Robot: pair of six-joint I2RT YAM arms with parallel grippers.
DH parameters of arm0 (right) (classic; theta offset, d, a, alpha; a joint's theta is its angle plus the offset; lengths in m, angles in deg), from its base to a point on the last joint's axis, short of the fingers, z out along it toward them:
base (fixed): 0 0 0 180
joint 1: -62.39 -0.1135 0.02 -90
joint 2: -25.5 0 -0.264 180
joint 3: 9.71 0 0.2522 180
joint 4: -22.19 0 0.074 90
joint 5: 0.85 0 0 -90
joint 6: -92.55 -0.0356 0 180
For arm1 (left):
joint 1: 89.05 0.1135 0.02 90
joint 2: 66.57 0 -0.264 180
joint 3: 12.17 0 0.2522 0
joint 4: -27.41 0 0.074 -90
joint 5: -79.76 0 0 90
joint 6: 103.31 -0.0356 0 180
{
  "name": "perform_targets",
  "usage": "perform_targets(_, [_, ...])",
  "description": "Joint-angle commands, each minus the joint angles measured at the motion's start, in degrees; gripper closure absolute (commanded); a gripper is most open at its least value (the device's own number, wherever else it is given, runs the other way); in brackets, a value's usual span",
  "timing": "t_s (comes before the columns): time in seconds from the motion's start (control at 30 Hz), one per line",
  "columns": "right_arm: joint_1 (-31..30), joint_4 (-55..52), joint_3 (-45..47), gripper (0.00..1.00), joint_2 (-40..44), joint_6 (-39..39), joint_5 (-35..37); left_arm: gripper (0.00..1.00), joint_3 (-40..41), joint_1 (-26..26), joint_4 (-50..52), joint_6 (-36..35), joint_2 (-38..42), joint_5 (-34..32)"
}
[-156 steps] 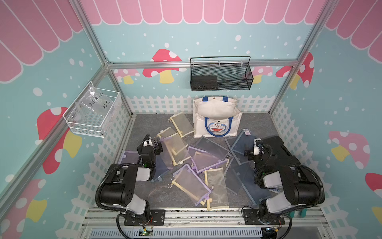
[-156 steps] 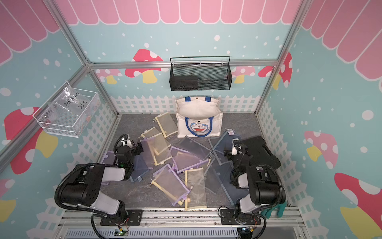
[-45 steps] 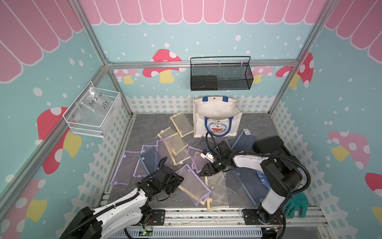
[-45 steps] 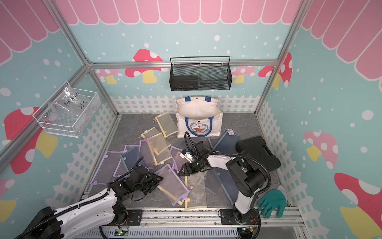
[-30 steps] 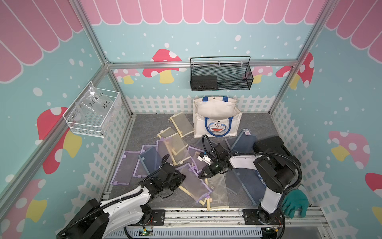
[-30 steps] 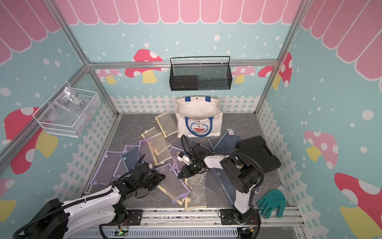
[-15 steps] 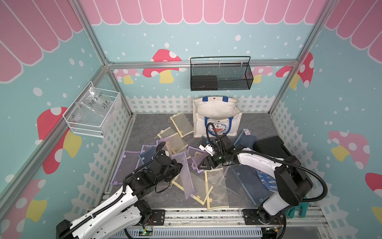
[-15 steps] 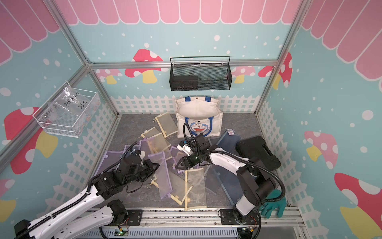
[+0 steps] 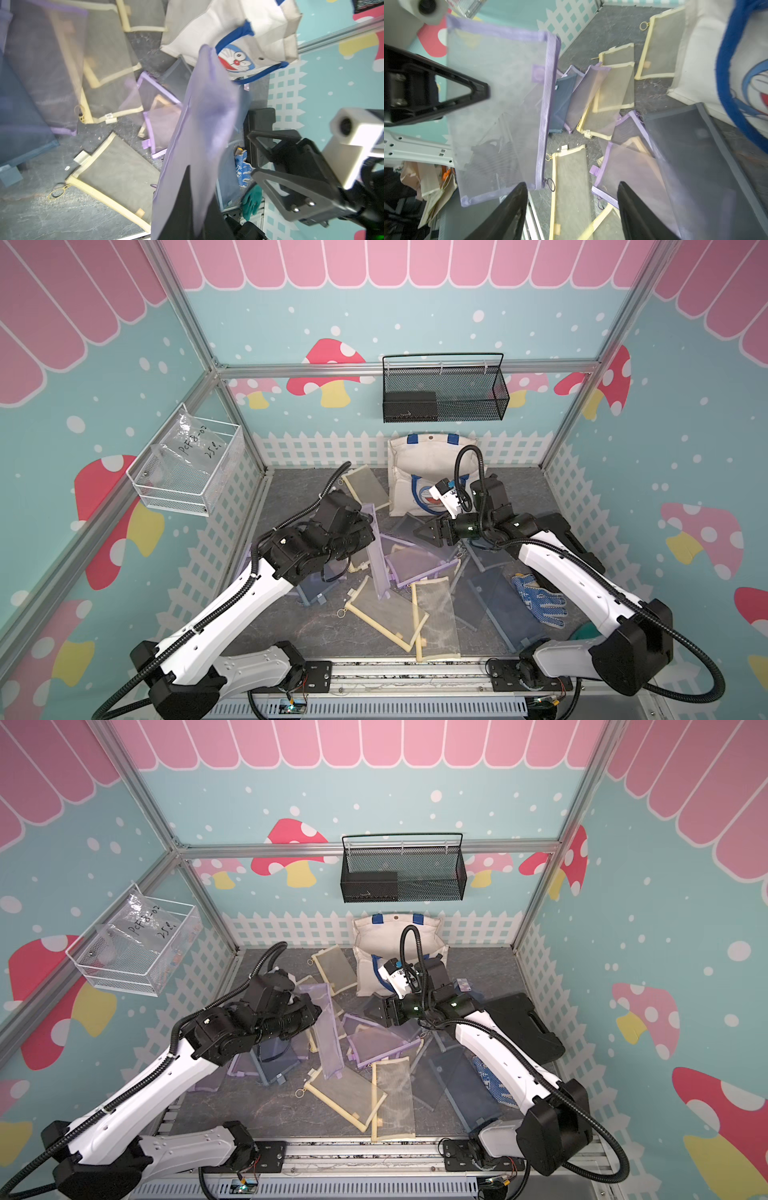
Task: Put the pencil pouch into the canvas bag
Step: Pick up the pencil pouch, then place the pencil pouch in the canvas bag.
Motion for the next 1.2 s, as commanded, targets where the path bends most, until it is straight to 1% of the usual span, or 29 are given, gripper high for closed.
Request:
perform_targets(0.0, [3.08, -1.36, -2.09, 0.29, 2.37, -2.19, 4.04, 1.00, -9.61, 1.85, 1.36, -6.14, -5.73, 3.63])
perform_targets(0.17, [7.97, -3.51, -5.92, 0.27, 3.00, -2.89, 9.31, 1.00, -25.19, 3.74, -3.07, -8.62, -18.39, 10.78])
perform_targets(0.3, [11.03, -4.11, -7.55, 0.28, 1.95, -4.91, 11.04, 1.00, -37.67, 5.05, -6.41, -9.88, -29.88, 14.82])
perform_targets(0.37, [11.94, -4.25, -7.81, 0.28, 1.76, -5.77, 12.31, 1.00, -45.56, 6.05, -6.75, -8.51, -35.94, 16.47])
perform_targets(0.43, [12.60, -5.46, -8.48, 0.28, 1.68, -5.67, 13.38, 1.00, -48.69, 6.96, -9.82, -4.91, -40.08, 17.53])
perform_targets(0.5, [13.12, -7.54, -9.99, 0.28, 1.43, -4.45, 15.29, 1.00, -47.35, 7.39, -15.68, 0.67, -41.87, 16.84])
perform_targets(0.53, [13.40, -8.65, -10.78, 0.29, 1.41, -3.85, 16.44, 1.00, -45.19, 7.39, -19.77, 4.27, -42.11, 15.79])
perform_targets(0.57, [13.80, -9.48, -11.40, 0.29, 1.54, -3.53, 17.47, 1.00, -42.76, 7.15, -23.36, 8.19, -42.05, 13.88])
perform_targets(0.67, [14.71, -9.83, -12.12, 0.31, 2.78, -3.33, 20.03, 1.00, -35.26, 5.65, -32.36, 16.41, -40.74, 6.53])
perform_targets(0.77, [15.45, -9.80, -12.46, 0.31, 3.60, -2.76, 21.13, 1.00, -34.00, 4.34, -33.16, 20.84, -40.73, -0.29])
perform_targets(0.87, [16.04, -9.82, -12.48, 0.31, 3.94, -2.38, 20.85, 1.00, -34.08, 3.81, -33.20, 25.48, -41.49, -4.60])
perform_targets(1.0, [16.62, -9.82, -12.28, 0.32, 5.05, -1.50, 20.51, 1.00, -38.16, 3.15, -30.47, 30.72, -44.62, -8.07])
perform_targets(1.07, [16.95, -9.87, -12.11, 0.32, 5.85, -1.15, 20.21, 1.00, -39.61, 3.03, -30.74, 34.02, -46.57, -9.14])
perform_targets(1.17, [17.21, -9.79, -11.67, 0.32, 7.11, -0.70, 20.07, 1.00, -41.00, 3.27, -33.34, 40.08, -49.53, -7.73])
